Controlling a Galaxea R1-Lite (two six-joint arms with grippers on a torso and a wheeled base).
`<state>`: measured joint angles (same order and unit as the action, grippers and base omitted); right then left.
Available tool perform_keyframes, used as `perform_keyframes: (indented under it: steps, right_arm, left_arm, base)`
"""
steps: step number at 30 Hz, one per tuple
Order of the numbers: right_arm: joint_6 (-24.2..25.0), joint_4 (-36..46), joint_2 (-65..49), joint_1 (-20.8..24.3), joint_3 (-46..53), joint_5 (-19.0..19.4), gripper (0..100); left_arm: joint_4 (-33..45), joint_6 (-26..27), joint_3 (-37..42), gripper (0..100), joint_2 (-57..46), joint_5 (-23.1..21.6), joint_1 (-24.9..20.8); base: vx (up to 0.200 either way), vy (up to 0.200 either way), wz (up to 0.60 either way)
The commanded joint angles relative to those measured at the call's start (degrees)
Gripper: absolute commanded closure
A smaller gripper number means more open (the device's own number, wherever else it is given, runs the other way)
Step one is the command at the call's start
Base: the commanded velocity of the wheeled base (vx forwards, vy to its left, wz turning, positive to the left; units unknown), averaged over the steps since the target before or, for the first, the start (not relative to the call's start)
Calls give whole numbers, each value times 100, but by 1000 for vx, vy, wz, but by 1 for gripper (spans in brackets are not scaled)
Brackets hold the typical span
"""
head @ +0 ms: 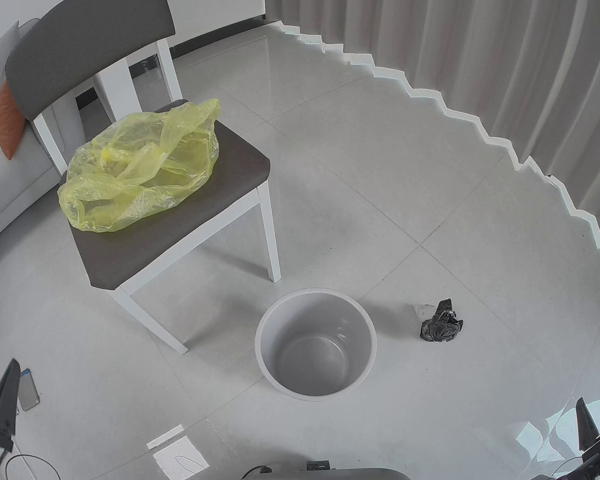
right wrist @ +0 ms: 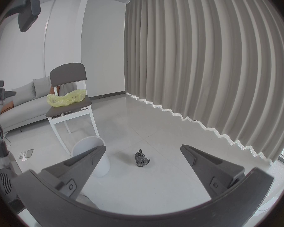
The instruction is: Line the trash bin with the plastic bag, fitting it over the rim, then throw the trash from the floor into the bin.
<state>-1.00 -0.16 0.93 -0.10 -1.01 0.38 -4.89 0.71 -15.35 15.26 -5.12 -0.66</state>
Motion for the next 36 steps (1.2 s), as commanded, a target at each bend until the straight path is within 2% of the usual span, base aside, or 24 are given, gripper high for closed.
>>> perform_keyframes:
  steps: [1,6,12,15,20,26,36]
  right_arm:
    - [21,7,-49,1,101,-29,0]
    - [30,-2,-49,1,101,-47,0]
    - [65,7,-49,1,101,-55,0]
    - [74,7,-49,1,101,-55,0]
    - [91,7,-49,1,101,-55,0]
    - [91,-2,-49,1,101,-55,0]
    - [179,-2,-49,1,101,-82,0]
  left_arm:
    - [-337,386,-1418,0,2859,292,-4]
    - [-724,580,-1875,0,4160,450,66]
    - [-1427,1002,-2245,0,5461,591,655]
    - [-1796,1169,-2315,0,5900,635,778]
    - [-2192,1142,-2543,0,6410,837,813]
    - [-2245,1186,-2693,0,6656,925,954]
    - [-2227,1125,-2816,0,6656,908,628]
  base:
    - [0,0,0]
    - [0,0,0]
    - [0,0,0]
    - [0,0,0]
    - [0,0,0]
    - [0,0,0]
    - [0,0,0]
